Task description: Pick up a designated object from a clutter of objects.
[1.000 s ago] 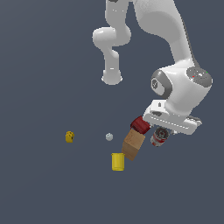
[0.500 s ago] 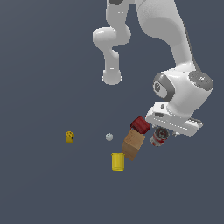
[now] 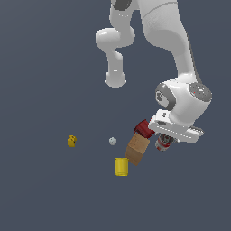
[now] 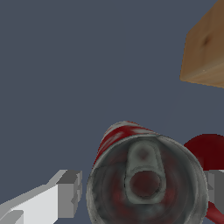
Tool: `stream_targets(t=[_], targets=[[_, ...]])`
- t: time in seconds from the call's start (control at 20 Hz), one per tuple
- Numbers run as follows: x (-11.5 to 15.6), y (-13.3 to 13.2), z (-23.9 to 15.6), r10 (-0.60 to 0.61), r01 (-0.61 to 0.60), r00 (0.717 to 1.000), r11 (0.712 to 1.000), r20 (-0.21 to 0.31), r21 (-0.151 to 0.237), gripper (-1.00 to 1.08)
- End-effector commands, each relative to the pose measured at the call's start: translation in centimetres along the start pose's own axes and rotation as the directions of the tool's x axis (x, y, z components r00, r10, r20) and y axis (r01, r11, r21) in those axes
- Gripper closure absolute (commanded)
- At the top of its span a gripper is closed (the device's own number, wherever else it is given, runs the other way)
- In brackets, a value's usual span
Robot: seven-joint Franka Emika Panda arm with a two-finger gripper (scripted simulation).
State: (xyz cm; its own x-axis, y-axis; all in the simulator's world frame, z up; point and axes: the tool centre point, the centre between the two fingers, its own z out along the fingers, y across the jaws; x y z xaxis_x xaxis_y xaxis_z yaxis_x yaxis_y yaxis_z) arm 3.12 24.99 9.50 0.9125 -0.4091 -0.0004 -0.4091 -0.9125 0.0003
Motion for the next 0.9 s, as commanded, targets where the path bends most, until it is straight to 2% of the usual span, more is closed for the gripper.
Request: stream_targets(t=[0.0, 0.25, 0.3, 0.85], targets=[[-0.03, -0.01, 1.1, 0.0, 0.0, 1.0, 1.0, 0.0, 0.0, -0.92], [0.06, -0.1, 1.77, 0.001, -0.001, 1.0, 1.0, 0.0, 0.0, -0.92], [0.06, -0.1, 1.77, 0.001, -0.001, 1.0, 1.0, 0.0, 0.0, 1.08], [0.02, -0.13, 1.7, 0.001, -0.001, 1.0, 1.0, 0.0, 0.0, 1.08]])
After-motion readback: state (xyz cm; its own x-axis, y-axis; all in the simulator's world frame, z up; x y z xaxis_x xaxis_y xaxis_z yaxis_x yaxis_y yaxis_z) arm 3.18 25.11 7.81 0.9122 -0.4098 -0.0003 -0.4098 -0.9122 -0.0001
